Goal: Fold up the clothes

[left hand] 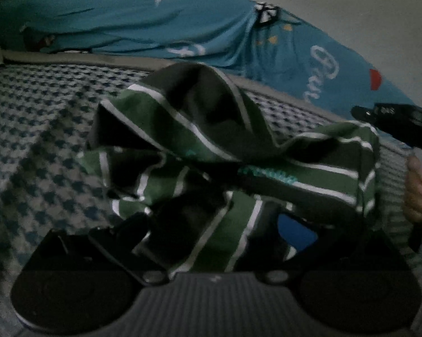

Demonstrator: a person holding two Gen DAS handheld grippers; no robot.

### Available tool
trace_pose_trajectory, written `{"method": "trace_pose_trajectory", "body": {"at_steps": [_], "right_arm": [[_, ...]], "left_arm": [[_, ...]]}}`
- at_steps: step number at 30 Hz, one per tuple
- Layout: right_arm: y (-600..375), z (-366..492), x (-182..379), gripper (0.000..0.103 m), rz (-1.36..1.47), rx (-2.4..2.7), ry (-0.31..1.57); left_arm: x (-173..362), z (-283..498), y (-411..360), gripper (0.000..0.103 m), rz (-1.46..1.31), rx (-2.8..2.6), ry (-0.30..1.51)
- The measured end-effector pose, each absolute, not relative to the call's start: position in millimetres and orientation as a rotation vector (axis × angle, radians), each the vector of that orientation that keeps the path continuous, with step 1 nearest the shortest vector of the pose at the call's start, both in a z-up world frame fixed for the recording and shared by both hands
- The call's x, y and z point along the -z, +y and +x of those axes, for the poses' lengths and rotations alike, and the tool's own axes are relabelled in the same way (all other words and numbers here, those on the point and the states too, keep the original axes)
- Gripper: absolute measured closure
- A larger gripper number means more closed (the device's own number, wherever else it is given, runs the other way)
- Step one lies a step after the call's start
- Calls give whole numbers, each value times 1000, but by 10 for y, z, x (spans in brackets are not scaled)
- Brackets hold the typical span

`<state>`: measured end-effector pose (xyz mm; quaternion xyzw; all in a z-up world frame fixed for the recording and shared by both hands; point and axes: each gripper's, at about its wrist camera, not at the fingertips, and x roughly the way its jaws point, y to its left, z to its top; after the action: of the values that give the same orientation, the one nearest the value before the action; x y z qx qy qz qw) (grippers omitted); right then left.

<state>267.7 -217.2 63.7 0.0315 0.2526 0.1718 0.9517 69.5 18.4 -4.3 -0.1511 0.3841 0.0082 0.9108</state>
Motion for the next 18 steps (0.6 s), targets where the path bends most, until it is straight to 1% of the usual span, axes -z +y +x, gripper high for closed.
{"method": "trace_pose_trajectory", "body": {"at_steps": [2, 6, 9, 13, 18], "right_arm": [[-2222, 2750, -680, 99, 80, -313, 485], [-2313, 2897, -748, 99, 108, -246, 441], [-2338, 2992, -693, 97, 112, -232, 474], [-2486, 2969, -774, 94, 174, -244, 474], [-2600, 2854, -794, 94, 173, -239, 513]], "left_arm": [[23, 702, 142, 0, -324, 21, 779], [-12, 735, 30, 0, -329, 105, 782], [-22, 742, -55, 0, -306, 120, 785], [-80, 698, -131, 0, -248, 137, 752], [-90, 643, -219, 0, -208, 165, 744]]}}
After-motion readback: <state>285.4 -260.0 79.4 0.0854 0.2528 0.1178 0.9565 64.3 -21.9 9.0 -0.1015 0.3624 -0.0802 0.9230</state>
